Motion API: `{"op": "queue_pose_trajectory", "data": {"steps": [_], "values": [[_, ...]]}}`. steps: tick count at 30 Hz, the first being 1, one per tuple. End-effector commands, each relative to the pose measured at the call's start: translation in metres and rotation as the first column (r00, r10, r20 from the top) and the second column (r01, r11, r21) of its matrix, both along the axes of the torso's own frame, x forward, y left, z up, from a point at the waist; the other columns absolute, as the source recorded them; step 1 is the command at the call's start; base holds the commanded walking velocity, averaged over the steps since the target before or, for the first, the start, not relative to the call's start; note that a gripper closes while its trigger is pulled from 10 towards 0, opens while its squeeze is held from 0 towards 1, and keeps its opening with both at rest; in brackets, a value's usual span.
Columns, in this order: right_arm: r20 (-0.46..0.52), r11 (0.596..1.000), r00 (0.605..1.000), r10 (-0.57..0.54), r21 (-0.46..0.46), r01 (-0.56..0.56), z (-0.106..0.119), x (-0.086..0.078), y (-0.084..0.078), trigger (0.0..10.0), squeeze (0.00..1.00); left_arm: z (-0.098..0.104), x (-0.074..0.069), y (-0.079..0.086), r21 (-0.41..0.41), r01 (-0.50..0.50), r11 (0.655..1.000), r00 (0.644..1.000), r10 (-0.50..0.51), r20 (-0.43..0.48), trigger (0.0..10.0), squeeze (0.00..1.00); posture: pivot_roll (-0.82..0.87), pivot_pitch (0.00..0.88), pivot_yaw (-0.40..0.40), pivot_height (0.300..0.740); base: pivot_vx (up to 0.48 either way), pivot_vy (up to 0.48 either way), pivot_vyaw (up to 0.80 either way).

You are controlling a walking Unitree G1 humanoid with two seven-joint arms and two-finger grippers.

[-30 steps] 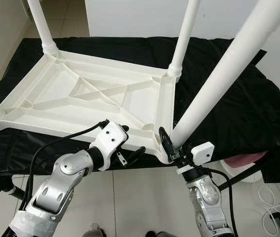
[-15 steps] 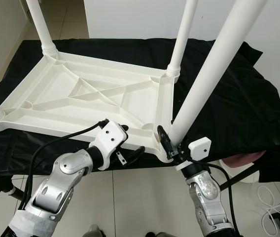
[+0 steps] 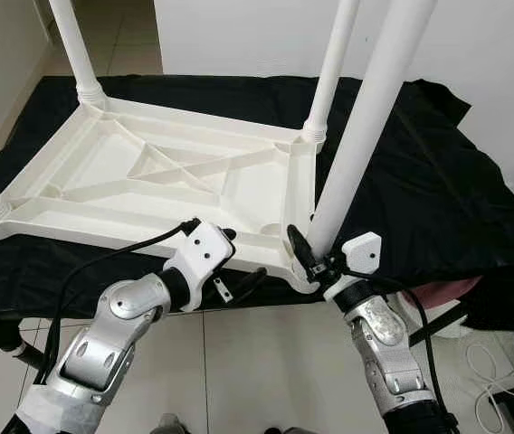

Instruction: Building children table

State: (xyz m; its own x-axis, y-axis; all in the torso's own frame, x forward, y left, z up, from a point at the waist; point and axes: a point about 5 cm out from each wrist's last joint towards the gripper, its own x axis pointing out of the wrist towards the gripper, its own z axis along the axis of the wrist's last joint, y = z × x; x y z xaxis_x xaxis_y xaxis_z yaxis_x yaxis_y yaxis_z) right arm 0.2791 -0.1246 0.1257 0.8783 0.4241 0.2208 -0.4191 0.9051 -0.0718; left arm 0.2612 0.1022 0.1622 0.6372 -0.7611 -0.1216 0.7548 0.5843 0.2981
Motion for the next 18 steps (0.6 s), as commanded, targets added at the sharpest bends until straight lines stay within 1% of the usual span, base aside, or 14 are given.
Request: {"op": "queue_pose_trajectory", "data": {"steps": [1, 2, 5, 8, 9, 10, 11, 12, 13, 15, 17, 18], "values": [[-0.329, 0.994, 0.938, -0.106, -0.053, 0.093, -0.058, -0.008, -0.024, 10.0, 0.0, 0.002, -0.002, -0.001, 0.002, 0.016, 1.0, 1.0, -0.016, 0.009, 10.0, 0.0, 0.07, 0.106, -0.021, 0.74, 0.0, 0.0, 0.0], [-0.348, 0.994, 0.931, -0.107, -0.038, 0.1, -0.058, -0.007, -0.025, 10.0, 0.0, 0.002, -0.002, -0.001, 0.002, 0.016, 1.0, 1.0, -0.016, 0.009, 10.0, 0.0, 0.07, 0.107, -0.022, 0.74, 0.0, 0.0, 0.0], [-0.347, 0.993, 0.931, -0.115, -0.047, 0.105, -0.057, -0.006, -0.025, 10.0, 0.0, 0.002, -0.002, -0.002, 0.001, 0.017, 1.0, 1.0, -0.017, 0.009, 10.0, 0.0, 0.07, 0.105, -0.02, 0.74, 0.0, 0.0, 0.0], [-0.349, 0.993, 0.929, -0.12, -0.031, 0.116, -0.057, -0.004, -0.027, 10.0, 0.0, 0.002, -0.002, -0.002, 0.002, 0.019, 1.0, 1.0, -0.019, 0.01, 10.0, 0.0, 0.07, 0.106, -0.023, 0.74, 0.0, 0.0, 0.0], [-0.368, 0.992, 0.921, -0.125, -0.022, 0.125, -0.059, -0.004, -0.028, 10.0, 0.0, 0.002, -0.002, -0.002, 0.003, 0.019, 1.0, 1.0, -0.019, 0.011, 10.0, 0.0, 0.07, 0.107, -0.022, 0.74, 0.0, 0.0, 0.0], [-0.368, 0.992, 0.921, -0.125, -0.022, 0.125, -0.059, -0.004, -0.028, 10.0, 0.0, 0.002, -0.002, -0.002, 0.003, 0.019, 1.0, 1.0, -0.019, 0.011, 10.0, 0.0, 0.07, 0.107, -0.022, 0.74, 0.0, 0.0, 0.0], [-0.358, 0.991, 0.925, -0.128, -0.016, 0.131, -0.058, -0.004, -0.029, 10.0, 0.0, 0.002, -0.002, -0.002, 0.003, 0.019, 1.0, 1.0, -0.019, 0.011, 10.0, 0.0, 0.08, 0.108, -0.022, 0.74, 0.0, 0.0, 0.0], [-0.336, 0.99, 0.932, -0.138, -0.029, 0.136, -0.057, -0.003, -0.03, 10.0, 0.0, 0.003, -0.002, -0.001, 0.004, 0.018, 1.0, 1.0, -0.018, 0.012, 10.0, 0.0, 0.08, 0.108, -0.022, 0.74, 0.0, 0.0, 0.0], [-0.336, 0.99, 0.932, -0.138, -0.029, 0.136, -0.057, -0.003, -0.03, 10.0, 0.0, 0.003, -0.002, -0.001, 0.004, 0.018, 1.0, 1.0, -0.018, 0.012, 10.0, 0.0, 0.08, 0.108, -0.022, 0.74, 0.0, 0.0, 0.0], [-0.281, 0.983, 0.942, -0.181, -0.028, 0.18, -0.05, 0.002, -0.037, 10.0, 0.0, 0.003, -0.001, -0.001, 0.001, 0.015, 1.0, 1.0, -0.015, 0.014, 10.0, 0.0, 0.07, 0.112, -0.02, 0.74, 0.0, 0.0, 0.0], [-0.251, 0.975, 0.943, -0.218, -0.017, 0.221, -0.043, 0.008, -0.044, 10.0, 0.0, 0.004, -0.001, -0.002, 0.0, 0.015, 1.0, 1.0, -0.015, 0.016, 10.0, 0.0, 0.07, 0.113, -0.018, 0.74, 0.0, 0.0, 0.0], [-0.251, 0.975, 0.943, -0.218, -0.017, 0.221, -0.043, 0.008, -0.044, 10.0, 0.0, 0.004, -0.001, -0.002, 0.0, 0.015, 1.0, 1.0, -0.015, 0.016, 10.0, 0.0, 0.07, 0.113, -0.018, 0.74, 0.0, 0.0, 0.0]]}}
